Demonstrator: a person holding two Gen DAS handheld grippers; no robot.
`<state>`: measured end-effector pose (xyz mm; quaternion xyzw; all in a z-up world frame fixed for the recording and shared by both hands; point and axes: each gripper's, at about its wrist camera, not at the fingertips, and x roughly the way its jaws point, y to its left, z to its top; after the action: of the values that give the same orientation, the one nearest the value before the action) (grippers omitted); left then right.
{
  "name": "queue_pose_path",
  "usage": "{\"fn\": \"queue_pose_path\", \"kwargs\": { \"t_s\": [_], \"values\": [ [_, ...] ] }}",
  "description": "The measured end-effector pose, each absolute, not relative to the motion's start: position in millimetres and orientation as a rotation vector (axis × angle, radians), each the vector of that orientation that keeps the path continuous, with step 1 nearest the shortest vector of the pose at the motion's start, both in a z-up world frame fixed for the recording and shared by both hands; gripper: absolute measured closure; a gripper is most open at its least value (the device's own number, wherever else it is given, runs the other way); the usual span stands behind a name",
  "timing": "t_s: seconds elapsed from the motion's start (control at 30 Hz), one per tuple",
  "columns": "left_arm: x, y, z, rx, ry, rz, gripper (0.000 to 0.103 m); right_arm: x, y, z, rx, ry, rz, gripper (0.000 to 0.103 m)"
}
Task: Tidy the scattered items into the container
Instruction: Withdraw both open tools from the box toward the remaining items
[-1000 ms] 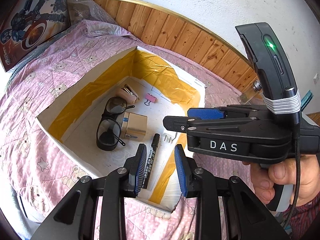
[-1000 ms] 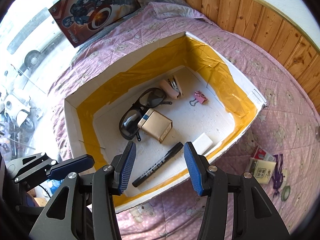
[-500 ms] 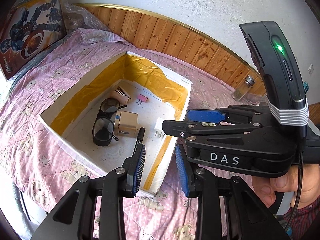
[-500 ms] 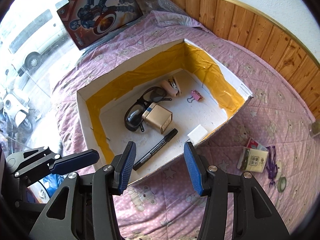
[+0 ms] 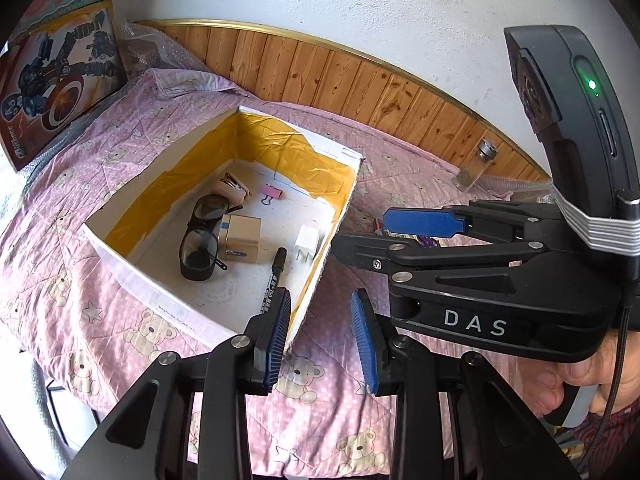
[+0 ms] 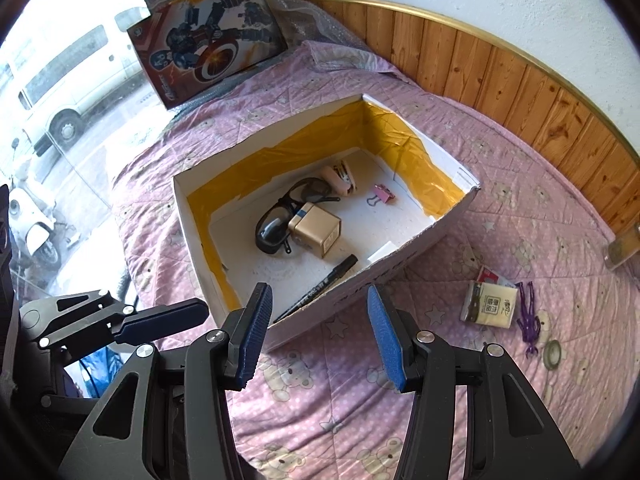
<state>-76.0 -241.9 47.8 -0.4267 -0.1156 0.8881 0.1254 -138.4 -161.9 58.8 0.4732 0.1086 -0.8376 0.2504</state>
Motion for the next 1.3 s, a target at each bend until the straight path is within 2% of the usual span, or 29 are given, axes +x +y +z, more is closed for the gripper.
{"fn": "queue_pose_path", "kwargs": {
  "t_s": [0.73,1.07,1.2,1.3],
  "values": [
    [-43,-206,56,-1.192,-0.251,2.556,0.067,-77,-112,71,1.23,0.223,-2.392,0.049],
    [-30,-180,56,-1.188,-0.181,2.523,0.067,-58,-73,73,1.218,0.094,-2.447,0.049],
    [-27,-171,56,-1.184,-0.163,2.518,0.061,-52,-55,70,1.221,0.045,-2.469,0.049],
    [-26,-164,52,-1.194,-0.15,2.506,0.061,-49,-43,65,1.234,0.021,-2.479,0.049]
  ]
}}
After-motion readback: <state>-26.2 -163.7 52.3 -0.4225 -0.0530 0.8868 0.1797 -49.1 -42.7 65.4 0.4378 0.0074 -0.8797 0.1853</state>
